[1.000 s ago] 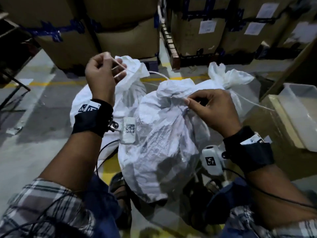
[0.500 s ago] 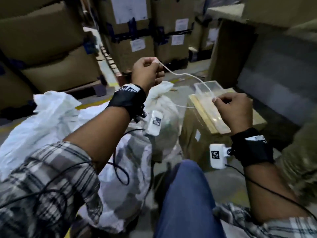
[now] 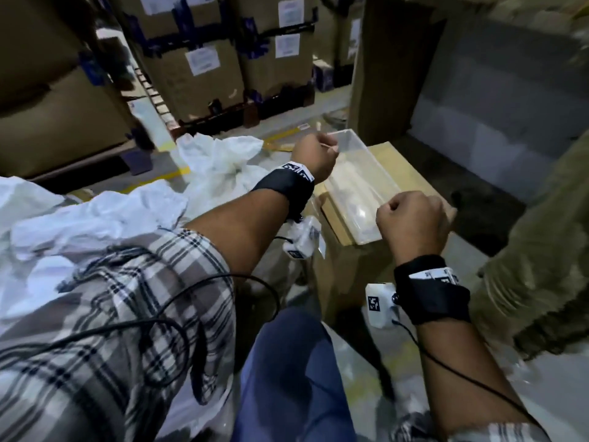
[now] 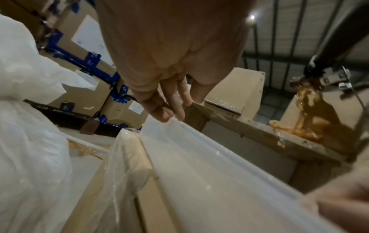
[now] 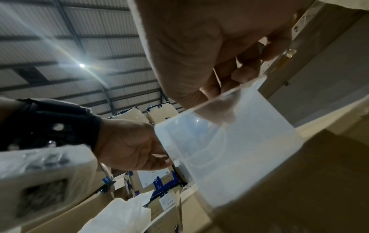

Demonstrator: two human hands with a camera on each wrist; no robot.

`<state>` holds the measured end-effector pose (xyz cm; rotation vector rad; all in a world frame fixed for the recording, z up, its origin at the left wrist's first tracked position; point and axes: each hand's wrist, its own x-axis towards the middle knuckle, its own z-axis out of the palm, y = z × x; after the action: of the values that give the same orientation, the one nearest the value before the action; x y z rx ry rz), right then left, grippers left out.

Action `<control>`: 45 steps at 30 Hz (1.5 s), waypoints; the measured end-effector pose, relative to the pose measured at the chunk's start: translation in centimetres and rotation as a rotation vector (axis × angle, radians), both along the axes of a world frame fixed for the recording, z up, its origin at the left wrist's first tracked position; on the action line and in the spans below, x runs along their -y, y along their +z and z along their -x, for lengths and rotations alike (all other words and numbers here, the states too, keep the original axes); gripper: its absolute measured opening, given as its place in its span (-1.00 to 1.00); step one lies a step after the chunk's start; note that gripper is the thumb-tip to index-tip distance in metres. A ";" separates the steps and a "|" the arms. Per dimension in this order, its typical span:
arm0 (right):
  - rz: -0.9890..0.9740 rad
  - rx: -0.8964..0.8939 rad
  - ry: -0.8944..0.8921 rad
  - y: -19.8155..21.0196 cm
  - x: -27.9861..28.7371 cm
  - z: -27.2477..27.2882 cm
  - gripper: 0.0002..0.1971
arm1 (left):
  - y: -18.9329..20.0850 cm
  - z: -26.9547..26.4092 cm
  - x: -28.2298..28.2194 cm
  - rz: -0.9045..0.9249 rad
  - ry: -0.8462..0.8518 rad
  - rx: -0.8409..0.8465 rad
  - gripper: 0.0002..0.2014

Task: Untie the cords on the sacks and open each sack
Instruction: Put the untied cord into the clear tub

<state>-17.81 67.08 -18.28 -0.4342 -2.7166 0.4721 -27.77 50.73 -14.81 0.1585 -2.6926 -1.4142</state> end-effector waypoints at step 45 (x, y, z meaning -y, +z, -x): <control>-0.292 0.112 0.034 2.0 1.7 3.5 -0.77 | -1.1 -2.3 1.6 0.550 -0.306 -0.026 -0.60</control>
<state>-21.28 65.38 -16.29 -0.3446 -2.8434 0.0563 -25.43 49.17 -15.93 -0.3207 -3.0523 -0.6593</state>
